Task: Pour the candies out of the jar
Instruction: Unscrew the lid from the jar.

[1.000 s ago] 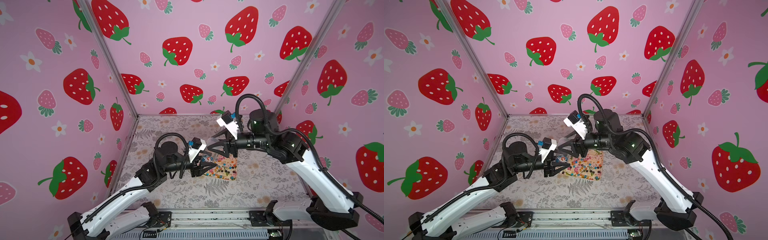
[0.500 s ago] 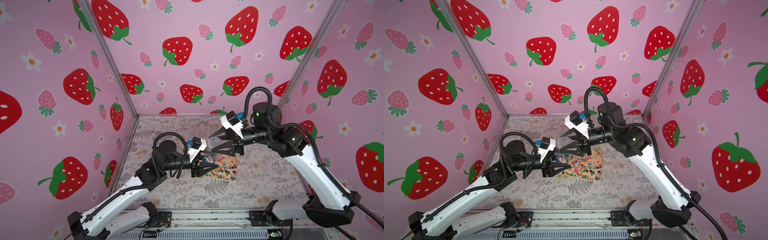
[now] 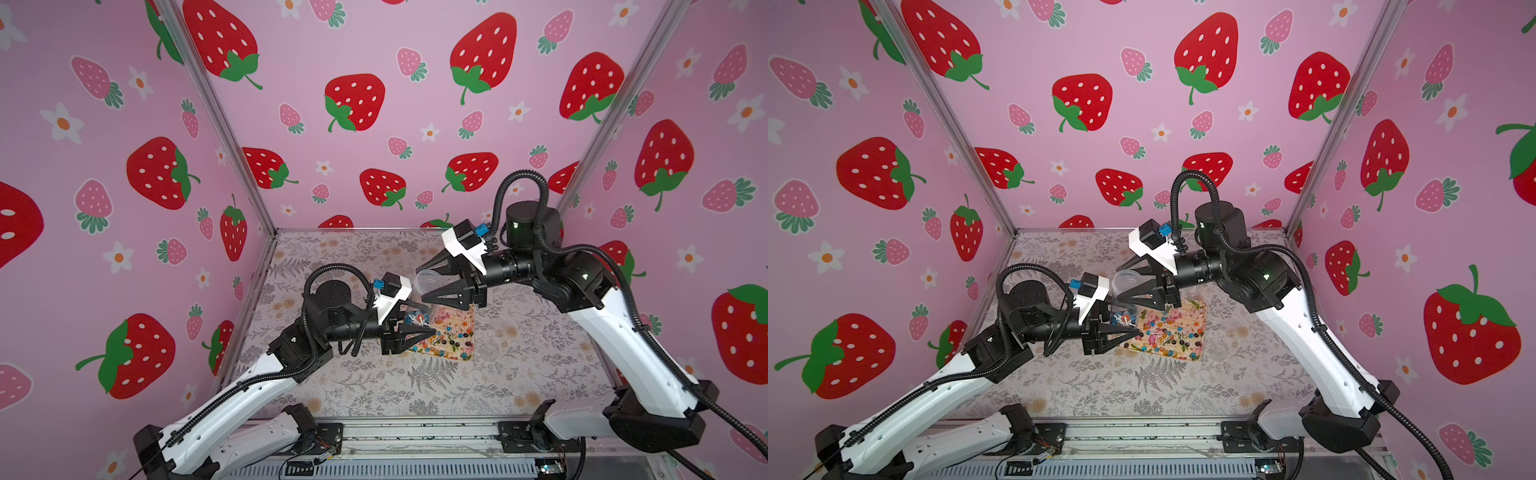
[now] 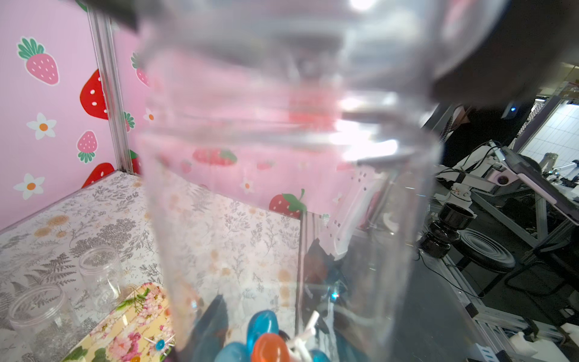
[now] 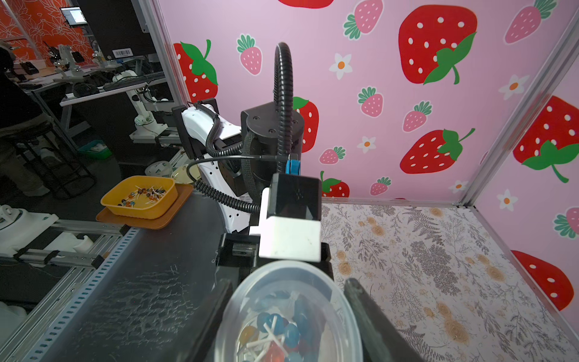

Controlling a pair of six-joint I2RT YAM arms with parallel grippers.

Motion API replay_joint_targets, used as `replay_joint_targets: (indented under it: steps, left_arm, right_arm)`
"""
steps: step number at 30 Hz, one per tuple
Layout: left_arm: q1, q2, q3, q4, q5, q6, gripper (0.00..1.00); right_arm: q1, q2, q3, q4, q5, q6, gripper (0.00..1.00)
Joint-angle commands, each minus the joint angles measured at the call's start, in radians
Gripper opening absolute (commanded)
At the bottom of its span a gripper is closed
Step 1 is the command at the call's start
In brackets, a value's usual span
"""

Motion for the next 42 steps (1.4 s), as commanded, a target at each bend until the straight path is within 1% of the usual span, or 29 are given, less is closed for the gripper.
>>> replay_joint_targets:
  steps: [1, 5, 9, 13, 15, 21, 25, 28, 31, 34, 38, 42]
  left_arm:
    - [-0.001, -0.009, -0.016, -0.035, 0.007, -0.008, 0.52]
    - [0.0, -0.017, -0.014, -0.042, 0.006, -0.007, 0.52]
    - [-0.001, -0.032, -0.016, -0.05, -0.007, -0.003, 0.52]
    - [0.0, -0.049, -0.019, -0.061, -0.018, 0.003, 0.52]
    - [0.0, -0.055, -0.022, -0.066, -0.023, 0.005, 0.52]
    - [0.0, -0.076, -0.033, -0.072, -0.034, 0.005, 0.52]
    - [0.0, -0.087, -0.033, -0.074, -0.037, 0.005, 0.52]
    - [0.0, -0.094, -0.033, -0.074, -0.047, 0.003, 0.52]
    - [-0.001, -0.097, -0.028, -0.076, -0.047, 0.005, 0.52]
    - [-0.001, -0.099, -0.025, -0.081, -0.048, 0.008, 0.52]
    - [0.0, -0.105, -0.025, -0.09, -0.056, 0.018, 0.52]
    - [0.0, -0.108, -0.026, -0.101, -0.066, 0.029, 0.52]
  right_arm:
    - [-0.003, -0.036, 0.042, 0.044, -0.024, -0.038, 0.57]
    - [-0.005, -0.036, 0.053, 0.038, -0.007, -0.047, 0.57]
    - [-0.01, -0.049, 0.046, 0.013, 0.056, -0.053, 0.57]
    - [-0.014, -0.089, 0.0, -0.001, 0.257, -0.045, 0.55]
    - [-0.024, -0.121, -0.048, 0.023, 0.332, -0.03, 0.55]
    - [-0.072, -0.205, -0.179, 0.056, 0.504, 0.019, 0.55]
    - [-0.124, -0.236, -0.289, 0.073, 0.641, 0.094, 0.54]
    - [-0.182, -0.265, -0.408, 0.112, 0.702, 0.156, 0.54]
    - [-0.259, -0.29, -0.548, 0.17, 0.716, 0.231, 0.54]
    - [-0.313, -0.314, -0.653, 0.214, 0.729, 0.278, 0.54]
    - [-0.351, -0.34, -0.743, 0.227, 0.766, 0.315, 0.54]
    - [-0.362, -0.377, -0.824, 0.224, 0.826, 0.351, 0.54]
